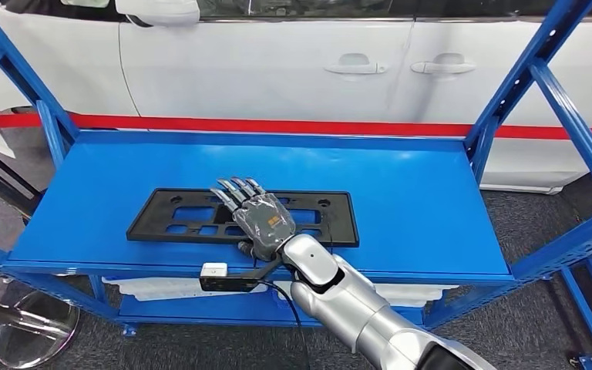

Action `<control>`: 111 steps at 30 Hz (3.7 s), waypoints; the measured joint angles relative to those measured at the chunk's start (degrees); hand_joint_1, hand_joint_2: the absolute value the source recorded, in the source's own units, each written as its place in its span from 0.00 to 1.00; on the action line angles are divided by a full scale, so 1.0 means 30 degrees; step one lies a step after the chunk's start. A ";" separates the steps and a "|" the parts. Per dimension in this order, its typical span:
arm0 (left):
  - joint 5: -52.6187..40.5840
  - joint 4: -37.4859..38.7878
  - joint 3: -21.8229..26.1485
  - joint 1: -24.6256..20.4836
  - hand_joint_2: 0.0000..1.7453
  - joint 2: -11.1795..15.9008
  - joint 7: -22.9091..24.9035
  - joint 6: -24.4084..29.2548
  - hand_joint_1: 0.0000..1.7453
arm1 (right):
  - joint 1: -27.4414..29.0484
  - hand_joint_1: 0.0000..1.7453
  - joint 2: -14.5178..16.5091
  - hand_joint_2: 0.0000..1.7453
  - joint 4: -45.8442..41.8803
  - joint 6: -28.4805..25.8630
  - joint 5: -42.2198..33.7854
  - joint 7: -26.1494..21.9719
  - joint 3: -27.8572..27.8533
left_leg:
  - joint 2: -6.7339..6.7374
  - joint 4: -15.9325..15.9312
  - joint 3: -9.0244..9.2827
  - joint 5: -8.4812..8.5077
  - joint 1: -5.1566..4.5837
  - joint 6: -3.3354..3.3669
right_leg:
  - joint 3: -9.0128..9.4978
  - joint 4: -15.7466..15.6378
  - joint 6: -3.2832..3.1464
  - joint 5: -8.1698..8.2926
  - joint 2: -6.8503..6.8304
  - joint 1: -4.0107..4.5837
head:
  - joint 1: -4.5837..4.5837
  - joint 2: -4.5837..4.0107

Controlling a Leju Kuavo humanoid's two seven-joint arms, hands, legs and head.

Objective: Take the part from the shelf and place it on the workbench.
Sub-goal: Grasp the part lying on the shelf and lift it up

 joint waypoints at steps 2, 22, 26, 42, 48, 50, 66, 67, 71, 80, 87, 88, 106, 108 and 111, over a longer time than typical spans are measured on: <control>-0.0089 0.0000 0.0024 0.0029 0.00 -0.0004 -0.0009 -0.0011 0.00 | 0.0049 0.00 -0.0002 1.00 0.0149 0.0313 0.0122 -0.0007 0.0100 | 0.0008 0.0011 -0.0009 0.0025 0.0036 0.0219 | -0.0143 0.0392 0.0159 -0.0304 -0.0009 -0.0037 | -0.0002 -0.0002; -0.0426 0.0000 0.0086 0.0035 0.00 -0.0013 -0.0080 -0.0013 0.00 | 0.0272 0.00 -0.0221 1.00 0.1065 -0.0350 0.2457 0.1256 0.1222 | 0.0058 0.4905 -0.2154 -0.2608 0.0003 -0.0361 | 0.0098 -0.0571 -0.0506 0.0433 -0.0131 -0.0066 | 0.0007 -0.0002; -0.0739 0.0000 0.0087 0.0033 0.00 0.0020 -0.0158 0.0044 0.00 | 0.0369 0.00 0.0118 1.00 0.1449 -0.1361 0.4623 0.2771 0.1821 | 0.0083 0.2262 -0.0930 -0.0740 0.0014 -0.0392 | 0.0153 -0.0337 -0.0432 0.0244 -0.0078 -0.0054 | 0.0009 -0.0004; -0.1905 0.0000 0.0082 -0.0241 0.00 0.0056 -0.0273 -0.0115 0.00 | -0.1365 0.00 0.1772 1.00 0.5908 -0.0600 0.7402 0.5167 0.2661 | 0.0041 -0.0278 0.0294 0.0143 0.0003 0.0485 | -0.0578 0.1665 0.0136 -0.0450 -0.0065 -0.0240 | 0.0015 -0.0004; -0.2237 0.0000 0.0066 -0.0403 0.00 0.0024 -0.0186 -0.0222 0.00 | -0.2131 0.00 0.2074 1.00 0.6944 -0.0232 0.6872 0.5382 0.2528 | 0.0051 -0.0092 0.0145 -0.0094 0.0047 -0.0162 | 0.0272 -0.0497 -0.0270 0.0262 -0.0078 -0.0159 | 0.0013 -0.0004; -0.2319 0.0000 0.0055 -0.0490 0.00 0.0053 -0.0138 -0.0246 0.00 | -0.2273 0.00 0.2184 1.00 0.7249 -0.0017 0.6810 0.5537 0.2411 | 0.0059 0.1808 -0.0699 -0.1259 0.0072 -0.0233 | 0.0301 -0.0650 -0.0368 0.0385 -0.0126 -0.0238 | 0.0011 -0.0002; -0.2577 0.0000 0.0056 -0.0858 0.00 0.0184 0.0033 -0.0392 0.00 | -0.3473 1.00 0.2290 1.00 0.8943 0.3573 0.5739 0.6135 0.1542 | 0.0100 -0.0271 0.0252 0.0187 0.0048 0.0559 | -0.1359 0.3212 0.0507 -0.1876 -0.0061 -0.0214 | 0.0018 -0.0002; -0.2584 0.0000 0.0060 -0.0841 0.00 0.0189 0.0033 -0.0397 0.00 | -0.3481 1.00 0.2286 1.00 0.9023 0.3582 0.5673 0.6122 0.1450 | 0.0114 -0.0268 0.0219 0.0195 0.0033 0.0580 | -0.1990 0.4561 0.0568 -0.2447 -0.0065 -0.0262 | 0.0016 -0.0002; -0.2628 0.0000 0.0075 -0.0826 0.00 0.0206 0.0033 -0.0450 0.00 | -0.3437 1.00 0.2264 1.00 0.9281 0.3489 0.5482 0.6047 0.1134 | 0.0058 -0.0261 0.0241 0.0197 -0.0057 0.0581 | -0.1659 0.3857 0.0362 -0.1344 -0.0075 -0.0264 | 0.0018 -0.0002; -0.2681 0.0000 0.0082 -0.0883 0.00 0.0186 -0.0027 -0.0533 0.00 | -0.3582 1.00 0.2301 1.00 0.9367 0.3413 0.5446 0.6011 0.0770 | 0.0022 0.0959 -0.0324 -0.0755 -0.0095 -0.0058 | 0.0443 -0.0801 -0.0412 0.0428 -0.0203 -0.0252 | 0.0011 -0.0004; -0.2909 0.0000 0.0113 -0.0876 1.00 0.0313 -0.1519 -0.0805 0.00 | -0.3494 1.00 0.2235 1.00 0.9535 0.2855 0.5141 0.5712 0.0382 | 0.0078 0.2388 -0.0959 -0.0655 0.0020 -0.0363 | 0.0354 -0.0462 -0.0328 0.0256 -0.0181 -0.0200 | 0.0007 -0.0004; -0.2894 0.0000 0.0147 -0.0895 1.00 0.0321 -0.1550 -0.0710 0.00 | -0.3495 1.00 0.2213 1.00 0.9546 0.2681 0.5054 0.5649 0.0293 | 0.0077 0.1081 -0.0304 -0.0190 0.0020 -0.0342 | 0.0338 -0.0367 -0.0250 0.0190 -0.0143 -0.0166 | 0.0009 -0.0004; -0.1257 0.0000 0.2619 0.0011 1.00 0.0040 -0.5915 -0.2987 0.00 | 0.1000 1.00 -0.1833 1.00 -0.6772 0.6880 -1.8278 -0.7472 -0.7500 | -0.0130 -0.0219 0.0132 0.0188 0.0061 0.0306 | 0.0265 -0.0200 -0.0145 -0.0017 -0.0258 0.0003 | 0.0022 0.0000; -0.1173 0.0000 0.2849 0.0186 1.00 0.0060 -0.6098 -0.3422 0.00 | 0.2171 1.00 -0.2569 1.00 -1.0075 0.8236 -2.0120 -0.7903 -0.7985 | -0.0112 -0.0283 0.0138 0.0148 0.0066 0.0093 | 0.0289 -0.0392 -0.0155 0.0103 -0.0274 -0.0056 | 0.0018 -0.0002; -0.0929 0.0000 0.3162 0.0265 1.00 0.0082 -0.6358 -0.3912 0.00 | 0.3625 1.00 -0.3223 1.00 -1.3681 0.9785 -2.1637 -0.8410 -0.8277 | 0.0019 0.1605 -0.0672 -0.1163 0.0047 -0.0033 | 0.0439 -0.0733 -0.0246 0.0264 -0.0290 -0.0273 | 0.0016 -0.0002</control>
